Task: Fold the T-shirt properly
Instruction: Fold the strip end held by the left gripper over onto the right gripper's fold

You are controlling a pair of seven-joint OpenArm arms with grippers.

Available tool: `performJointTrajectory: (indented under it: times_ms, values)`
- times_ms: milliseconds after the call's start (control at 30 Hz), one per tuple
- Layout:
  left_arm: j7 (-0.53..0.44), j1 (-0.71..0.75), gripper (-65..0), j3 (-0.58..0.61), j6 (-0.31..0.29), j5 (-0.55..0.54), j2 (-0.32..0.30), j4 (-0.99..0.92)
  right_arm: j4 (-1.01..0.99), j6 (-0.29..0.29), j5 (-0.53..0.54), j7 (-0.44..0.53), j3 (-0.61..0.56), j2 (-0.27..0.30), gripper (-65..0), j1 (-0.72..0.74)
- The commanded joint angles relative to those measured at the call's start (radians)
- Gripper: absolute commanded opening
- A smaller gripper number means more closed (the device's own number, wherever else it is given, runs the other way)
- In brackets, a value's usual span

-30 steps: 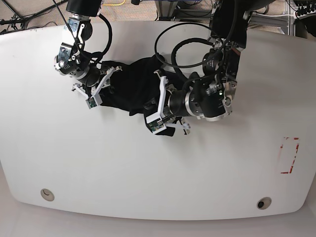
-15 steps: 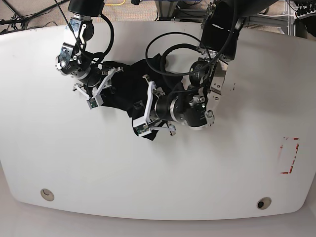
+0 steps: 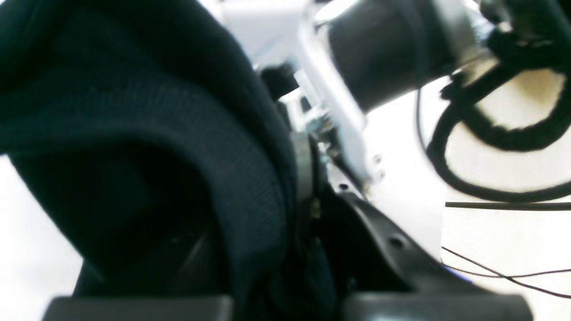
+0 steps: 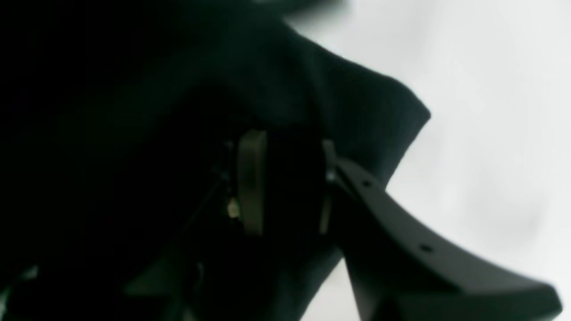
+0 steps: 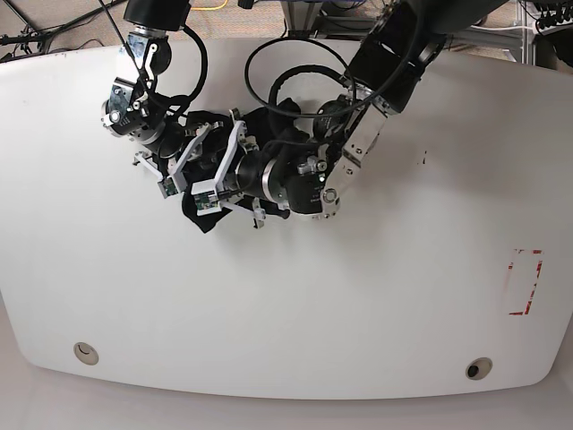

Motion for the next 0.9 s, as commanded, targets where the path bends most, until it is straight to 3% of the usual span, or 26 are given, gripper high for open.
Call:
performJointTrajectory:
  times_ms: [0,533,667,867]
  values:
    - [-0.045,-0.031,-63.9,0.01,-0.001,-0.019,0.017,0.014,-0.003,-0.001,-0.025,-0.048,-0.002,-0.001,-49.9,-0.003]
    - [-0.118,-0.056,-63.3,0.058,-0.001,-0.023,0.017,-0.04,-0.003,-0.001,-0.025,-0.048,-0.002,-0.018,-49.9,-0.005]
    - [-0.149,-0.057,-54.6,0.079,-0.001,-0.023,0.017,-0.04,-0.003,-0.001,-0.025,-0.048,-0.002,-0.021,-49.9,-0.003]
    - [-0.181,-0.059,-34.9,0.088,-0.001,-0.023,0.017,-0.037,0.007,-0.001,-0.025,-0.048,-0.002,-0.021,-49.9,-0.003]
